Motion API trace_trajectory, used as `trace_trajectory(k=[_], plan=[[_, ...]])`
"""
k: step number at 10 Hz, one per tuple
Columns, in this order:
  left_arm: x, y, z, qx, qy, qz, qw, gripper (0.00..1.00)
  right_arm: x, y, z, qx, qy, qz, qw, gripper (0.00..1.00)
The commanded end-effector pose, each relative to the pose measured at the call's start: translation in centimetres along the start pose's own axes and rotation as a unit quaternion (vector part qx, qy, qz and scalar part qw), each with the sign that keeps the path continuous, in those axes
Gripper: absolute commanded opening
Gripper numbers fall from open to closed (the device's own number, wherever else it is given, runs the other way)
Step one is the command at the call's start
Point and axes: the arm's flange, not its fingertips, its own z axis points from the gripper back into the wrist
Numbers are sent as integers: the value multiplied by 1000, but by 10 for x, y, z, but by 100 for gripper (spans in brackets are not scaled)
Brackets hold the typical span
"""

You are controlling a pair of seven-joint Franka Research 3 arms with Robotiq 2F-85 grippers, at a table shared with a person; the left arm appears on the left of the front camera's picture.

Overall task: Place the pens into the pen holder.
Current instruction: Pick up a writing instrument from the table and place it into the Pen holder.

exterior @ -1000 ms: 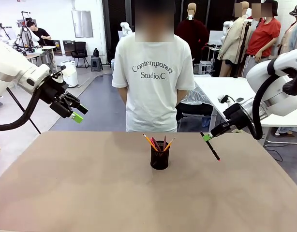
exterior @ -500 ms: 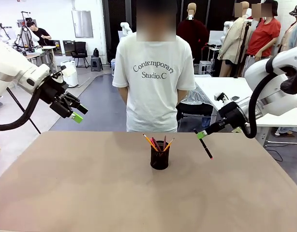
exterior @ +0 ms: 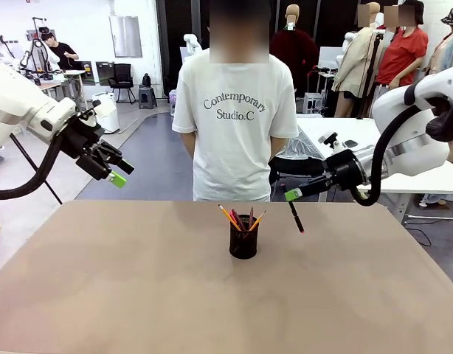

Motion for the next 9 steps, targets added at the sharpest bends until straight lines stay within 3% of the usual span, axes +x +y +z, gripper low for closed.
trace_trajectory(k=[1, 3, 4, 6, 7, 8, 9], plan=[[1, -1, 2, 2, 0, 6, 1000, 100, 10, 3, -9, 45, -24, 89, 995, 0], [1, -1, 2, 2, 0, 6, 1000, 100, 13, 0, -19, 47, -80, 169, 981, 0], [1, -1, 2, 2, 0, 6, 1000, 100, 16, -7, -26, 60, -75, 184, 978, 0], [1, -1, 2, 2, 0, 6, 1000, 100, 25, -27, -41, 52, -116, 222, 967, 0], [1, -1, 2, 2, 0, 6, 1000, 100, 29, -36, -47, 52, -112, 195, 973, 0], [1, -1, 2, 2, 0, 6, 1000, 100, 19, -11, -35, 48, -82, 198, 976, 0], [1, -1, 2, 2, 0, 6, 1000, 100, 19, -11, -35, 48, -82, 198, 976, 0]])
